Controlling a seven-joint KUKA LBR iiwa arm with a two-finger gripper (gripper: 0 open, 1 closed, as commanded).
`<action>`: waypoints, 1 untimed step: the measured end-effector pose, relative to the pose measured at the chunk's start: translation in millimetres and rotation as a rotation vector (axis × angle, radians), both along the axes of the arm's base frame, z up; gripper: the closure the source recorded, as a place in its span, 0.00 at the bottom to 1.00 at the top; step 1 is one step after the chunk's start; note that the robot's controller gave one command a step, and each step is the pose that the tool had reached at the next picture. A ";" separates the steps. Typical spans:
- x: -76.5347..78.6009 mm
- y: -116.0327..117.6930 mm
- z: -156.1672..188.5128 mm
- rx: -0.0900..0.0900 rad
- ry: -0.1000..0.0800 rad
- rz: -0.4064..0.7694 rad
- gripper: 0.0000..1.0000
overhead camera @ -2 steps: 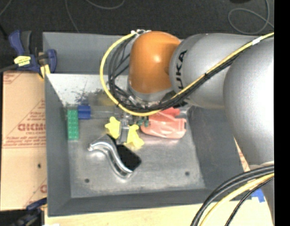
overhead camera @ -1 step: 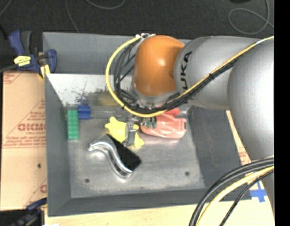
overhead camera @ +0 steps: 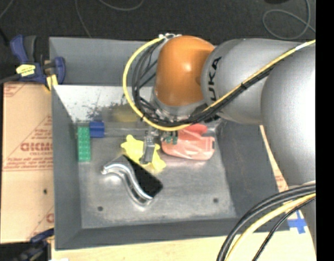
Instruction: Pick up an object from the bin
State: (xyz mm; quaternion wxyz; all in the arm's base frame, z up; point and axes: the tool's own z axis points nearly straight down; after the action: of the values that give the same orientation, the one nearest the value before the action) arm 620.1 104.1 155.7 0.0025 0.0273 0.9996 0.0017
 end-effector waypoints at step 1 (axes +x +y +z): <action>3.5 -5.1 -43.8 -0.001 -0.002 -0.204 0.00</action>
Offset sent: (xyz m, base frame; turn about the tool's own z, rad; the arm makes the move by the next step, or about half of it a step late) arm 0.0147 -0.0059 -0.0857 0.0882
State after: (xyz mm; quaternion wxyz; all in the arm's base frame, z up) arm 623.6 99.0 111.9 0.0036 0.1288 0.9917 0.0011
